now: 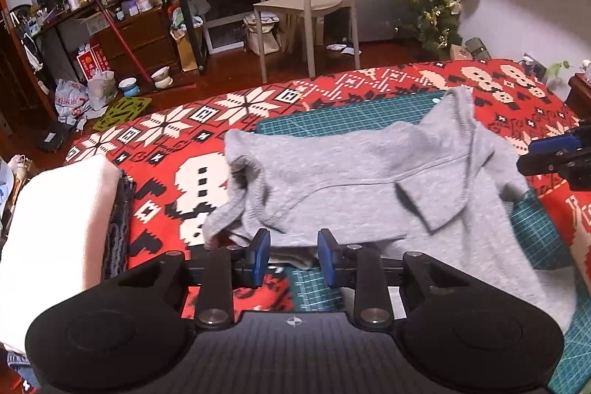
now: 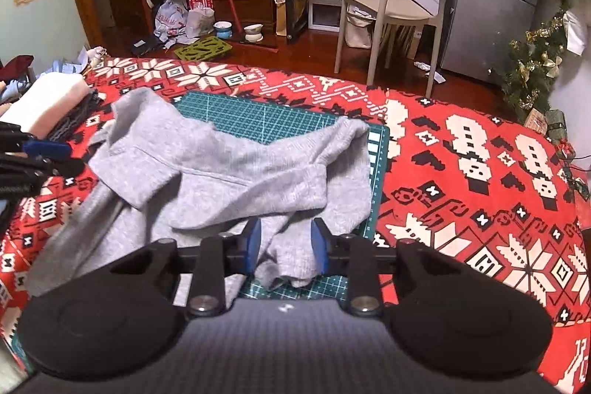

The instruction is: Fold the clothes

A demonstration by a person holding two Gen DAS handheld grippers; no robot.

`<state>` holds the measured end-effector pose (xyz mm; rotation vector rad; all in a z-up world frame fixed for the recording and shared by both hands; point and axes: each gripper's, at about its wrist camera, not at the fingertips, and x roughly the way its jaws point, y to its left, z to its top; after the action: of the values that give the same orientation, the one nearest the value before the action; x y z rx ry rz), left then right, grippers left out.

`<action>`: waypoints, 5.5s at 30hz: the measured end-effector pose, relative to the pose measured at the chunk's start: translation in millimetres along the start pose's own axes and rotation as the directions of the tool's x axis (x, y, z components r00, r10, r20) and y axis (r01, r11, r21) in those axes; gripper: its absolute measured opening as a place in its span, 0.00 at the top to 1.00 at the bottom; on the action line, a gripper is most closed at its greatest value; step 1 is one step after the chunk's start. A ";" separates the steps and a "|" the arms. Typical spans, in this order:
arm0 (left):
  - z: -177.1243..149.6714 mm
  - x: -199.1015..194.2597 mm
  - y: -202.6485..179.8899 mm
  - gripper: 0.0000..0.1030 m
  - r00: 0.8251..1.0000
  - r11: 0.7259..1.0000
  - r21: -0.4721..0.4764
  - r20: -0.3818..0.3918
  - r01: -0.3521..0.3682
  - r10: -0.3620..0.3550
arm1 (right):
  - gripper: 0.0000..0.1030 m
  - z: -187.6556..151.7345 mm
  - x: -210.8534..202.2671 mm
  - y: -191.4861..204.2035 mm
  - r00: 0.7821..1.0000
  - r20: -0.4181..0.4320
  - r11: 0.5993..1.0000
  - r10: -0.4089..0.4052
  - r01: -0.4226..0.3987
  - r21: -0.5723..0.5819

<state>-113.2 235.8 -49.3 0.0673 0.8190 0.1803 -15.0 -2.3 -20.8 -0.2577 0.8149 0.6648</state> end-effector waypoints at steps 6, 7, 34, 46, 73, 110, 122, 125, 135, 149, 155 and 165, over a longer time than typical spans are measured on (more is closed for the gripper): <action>-18.3 10.8 13.0 0.84 0.999 0.994 0.104 -0.019 -0.031 0.034 | 0.69 -4.9 17.6 -7.1 0.999 0.004 0.994 -0.049 0.049 -0.097; -21.2 12.9 12.6 0.84 0.999 0.991 0.127 -0.022 -0.037 0.041 | 0.69 -5.1 20.7 -7.2 0.999 0.000 0.992 -0.054 0.054 -0.112; 36.4 61.0 32.4 0.86 1.000 0.999 -0.046 -0.020 -0.020 0.019 | 0.69 42.7 84.8 -0.9 1.000 0.012 1.000 -0.010 0.010 -0.024; 38.6 36.4 38.7 0.86 0.999 0.999 -0.013 0.002 0.032 -0.032 | 0.68 27.6 45.6 17.1 0.997 0.038 0.946 0.073 -0.057 -0.320; 3.1 27.9 9.2 0.86 0.992 0.937 0.329 -0.068 0.122 -0.106 | 0.92 -20.1 61.9 92.8 1.000 0.023 0.590 -0.006 0.021 -0.807; 66.8 80.2 52.6 0.87 0.998 0.989 -0.145 -0.049 0.028 -0.035 | 0.78 88.7 99.6 4.6 0.993 0.112 0.999 0.046 -0.045 -0.016; 33.2 33.3 37.4 0.86 0.998 0.987 0.149 -0.018 0.068 -0.067 | 0.76 43.0 46.9 -20.9 0.998 0.044 0.973 0.034 -0.023 -0.231; 25.7 36.7 34.6 0.86 0.998 0.982 0.182 -0.024 0.058 -0.054 | 0.73 27.6 49.2 -16.0 1.000 0.008 0.949 0.008 -0.005 -0.316; 12.5 52.8 15.0 0.70 0.999 0.964 0.262 -0.025 0.040 -0.034 | 0.65 13.9 72.2 -0.3 0.999 -0.041 0.907 -0.028 0.008 -0.421; 20.1 43.9 25.9 0.76 0.990 0.967 0.213 -0.035 0.140 -0.136 | 0.90 31.0 77.2 -22.2 1.000 -0.010 0.959 0.014 -0.016 -0.282; 10.9 33.8 17.4 0.74 0.986 0.933 0.318 -0.047 0.168 -0.162 | 0.90 34.3 73.0 -22.3 0.999 0.000 0.967 0.041 -0.039 -0.253; 8.4 65.6 10.1 0.70 0.992 0.959 0.264 -0.101 0.103 -0.079 | 0.90 30.1 76.5 -17.4 0.999 -0.030 0.965 0.038 -0.045 -0.259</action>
<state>-64.5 258.0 -89.5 0.2784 0.9307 -0.0167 52.0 32.2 -58.0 -0.4884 0.7575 0.8103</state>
